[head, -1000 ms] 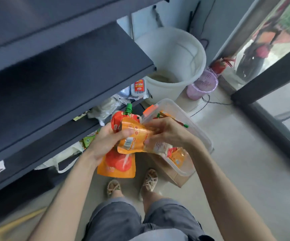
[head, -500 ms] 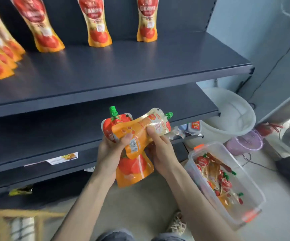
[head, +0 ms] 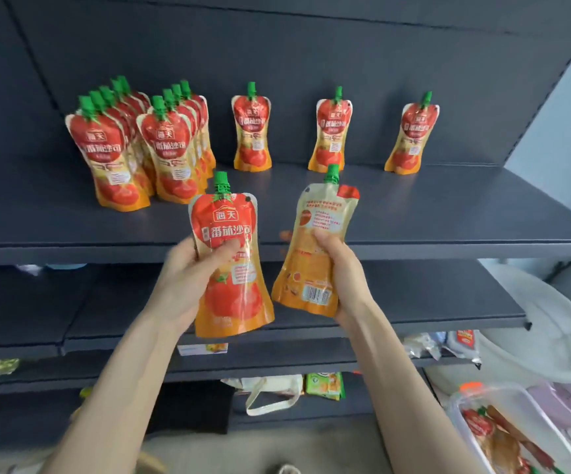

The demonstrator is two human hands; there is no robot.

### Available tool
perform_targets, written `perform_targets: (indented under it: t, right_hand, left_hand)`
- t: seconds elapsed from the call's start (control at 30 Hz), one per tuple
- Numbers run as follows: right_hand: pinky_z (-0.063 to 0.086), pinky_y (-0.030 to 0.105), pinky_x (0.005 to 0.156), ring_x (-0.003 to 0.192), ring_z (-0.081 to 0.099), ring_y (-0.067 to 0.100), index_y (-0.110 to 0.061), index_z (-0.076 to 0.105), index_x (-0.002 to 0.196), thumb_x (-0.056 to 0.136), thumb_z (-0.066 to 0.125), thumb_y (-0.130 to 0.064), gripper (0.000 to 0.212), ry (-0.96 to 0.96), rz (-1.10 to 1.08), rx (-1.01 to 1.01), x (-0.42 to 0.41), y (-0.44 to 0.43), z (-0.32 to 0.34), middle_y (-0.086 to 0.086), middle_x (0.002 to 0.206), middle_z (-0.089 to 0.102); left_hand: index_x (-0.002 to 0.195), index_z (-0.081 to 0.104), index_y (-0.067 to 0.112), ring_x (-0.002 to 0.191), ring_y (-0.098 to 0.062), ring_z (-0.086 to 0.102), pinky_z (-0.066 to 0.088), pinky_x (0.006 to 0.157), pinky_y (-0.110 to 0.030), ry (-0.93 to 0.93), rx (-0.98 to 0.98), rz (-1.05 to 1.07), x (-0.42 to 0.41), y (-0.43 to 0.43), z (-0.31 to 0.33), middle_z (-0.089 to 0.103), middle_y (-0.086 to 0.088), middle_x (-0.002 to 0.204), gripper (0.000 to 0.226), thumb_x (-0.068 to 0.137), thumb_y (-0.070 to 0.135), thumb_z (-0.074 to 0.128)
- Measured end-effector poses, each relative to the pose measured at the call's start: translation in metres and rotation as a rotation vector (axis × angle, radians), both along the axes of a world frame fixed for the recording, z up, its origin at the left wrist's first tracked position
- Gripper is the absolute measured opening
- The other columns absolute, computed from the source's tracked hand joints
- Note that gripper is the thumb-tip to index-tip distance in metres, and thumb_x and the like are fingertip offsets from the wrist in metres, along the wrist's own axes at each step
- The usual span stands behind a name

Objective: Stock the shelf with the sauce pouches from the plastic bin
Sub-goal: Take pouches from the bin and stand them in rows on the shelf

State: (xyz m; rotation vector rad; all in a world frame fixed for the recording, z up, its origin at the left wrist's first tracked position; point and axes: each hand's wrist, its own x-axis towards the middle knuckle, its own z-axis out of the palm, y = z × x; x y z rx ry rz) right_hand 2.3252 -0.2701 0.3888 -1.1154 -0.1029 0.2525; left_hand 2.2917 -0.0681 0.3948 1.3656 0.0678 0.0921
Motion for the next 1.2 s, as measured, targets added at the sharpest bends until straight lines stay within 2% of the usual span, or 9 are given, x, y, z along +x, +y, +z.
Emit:
perform_targets:
  t: [0.13, 0.33, 0.4, 0.5, 0.63, 0.7, 0.83, 1.0, 1.2]
  right_hand:
    - [0.055, 0.042, 0.072, 0.081, 0.068, 0.024, -0.005, 0.047, 0.127, 0.091, 0.051, -0.045, 0.054, -0.015, 0.074, -0.047, 0.031, 0.031, 0.012, 0.014, 0.093, 0.072]
    - [0.057, 0.041, 0.073, 0.071, 0.065, 0.021, -0.011, 0.061, 0.090, 0.058, 0.045, -0.087, 0.084, 0.060, 0.148, -0.165, 0.086, 0.062, 0.017, 0.007, 0.074, 0.063]
    - [0.056, 0.034, 0.070, 0.070, 0.066, 0.014, -0.016, 0.062, 0.104, 0.072, 0.043, -0.080, 0.075, 0.060, 0.090, -0.225, 0.105, 0.068, 0.016, 0.001, 0.076, 0.066]
    - [0.049, 0.026, 0.076, 0.090, 0.061, 0.006, -0.025, 0.056, 0.123, 0.083, 0.047, -0.068, 0.059, -0.020, 0.102, -0.300, 0.127, 0.079, 0.017, -0.013, 0.096, 0.065]
    - [0.045, 0.016, 0.067, 0.073, 0.062, -0.005, -0.026, 0.058, 0.104, 0.080, 0.056, -0.061, 0.042, -0.133, 0.053, -0.386, 0.150, 0.090, 0.017, -0.026, 0.071, 0.064]
    - [0.045, 0.015, 0.062, 0.071, 0.063, -0.003, -0.025, 0.056, 0.101, 0.084, 0.059, -0.055, 0.035, -0.147, -0.005, -0.375, 0.158, 0.096, 0.013, -0.024, 0.071, 0.065]
    - [0.048, 0.019, 0.069, 0.087, 0.064, 0.003, -0.030, 0.050, 0.104, 0.083, 0.064, -0.050, 0.032, -0.160, -0.137, -0.370, 0.172, 0.112, 0.010, -0.012, 0.097, 0.065]
    - [0.047, 0.019, 0.074, 0.100, 0.058, 0.004, -0.027, 0.038, 0.116, 0.086, 0.062, -0.045, 0.042, -0.180, -0.266, -0.372, 0.180, 0.140, 0.006, -0.008, 0.113, 0.058]
    - [0.047, 0.016, 0.077, 0.106, 0.055, 0.006, -0.026, 0.027, 0.124, 0.091, 0.059, -0.035, 0.046, -0.248, -0.310, -0.436, 0.177, 0.146, -0.001, -0.004, 0.121, 0.051]
  left_hand:
    - [0.105, 0.065, 0.028, 0.095, -0.013, 0.069, 0.054, 0.068, -0.023, -0.070, 0.004, 0.028, 0.028, 0.013, 0.012, 0.073, 0.004, 0.103, 0.040, 0.067, 0.040, 0.074]
    - [0.111, 0.060, 0.031, 0.100, -0.008, 0.066, 0.052, 0.073, -0.025, -0.065, 0.033, 0.057, 0.075, 0.037, 0.019, 0.070, 0.010, 0.108, 0.042, 0.072, 0.043, 0.068]
    - [0.107, 0.061, 0.036, 0.097, -0.006, 0.067, 0.052, 0.071, -0.025, -0.041, -0.003, 0.045, 0.089, 0.044, 0.020, 0.070, 0.012, 0.105, 0.037, 0.071, 0.042, 0.068]
    - [0.102, 0.063, 0.047, 0.094, -0.002, 0.067, 0.050, 0.074, -0.027, -0.036, -0.004, 0.017, 0.106, 0.057, 0.020, 0.070, 0.018, 0.102, 0.031, 0.073, 0.037, 0.068]
    - [0.115, 0.057, 0.042, 0.103, -0.003, 0.063, 0.049, 0.076, -0.025, -0.084, 0.028, 0.066, 0.124, 0.074, 0.013, 0.068, 0.017, 0.109, 0.042, 0.075, 0.037, 0.068]
    - [0.118, 0.057, 0.037, 0.104, -0.004, 0.063, 0.049, 0.079, -0.027, -0.127, 0.043, 0.123, 0.130, 0.082, 0.009, 0.067, 0.015, 0.111, 0.046, 0.073, 0.040, 0.069]
    - [0.112, 0.059, 0.035, 0.104, -0.006, 0.063, 0.050, 0.084, -0.031, -0.193, 0.153, 0.189, 0.141, 0.100, 0.003, 0.069, 0.014, 0.110, 0.041, 0.073, 0.042, 0.070]
    - [0.105, 0.058, 0.037, 0.102, -0.002, 0.064, 0.052, 0.074, -0.017, -0.243, 0.172, 0.165, 0.157, 0.117, -0.003, 0.070, 0.015, 0.105, 0.032, 0.079, 0.023, 0.071]
    - [0.113, 0.051, 0.041, 0.109, 0.000, 0.059, 0.051, 0.081, -0.018, -0.253, 0.220, 0.042, 0.163, 0.132, -0.010, 0.064, 0.016, 0.115, 0.035, 0.084, 0.028, 0.066]
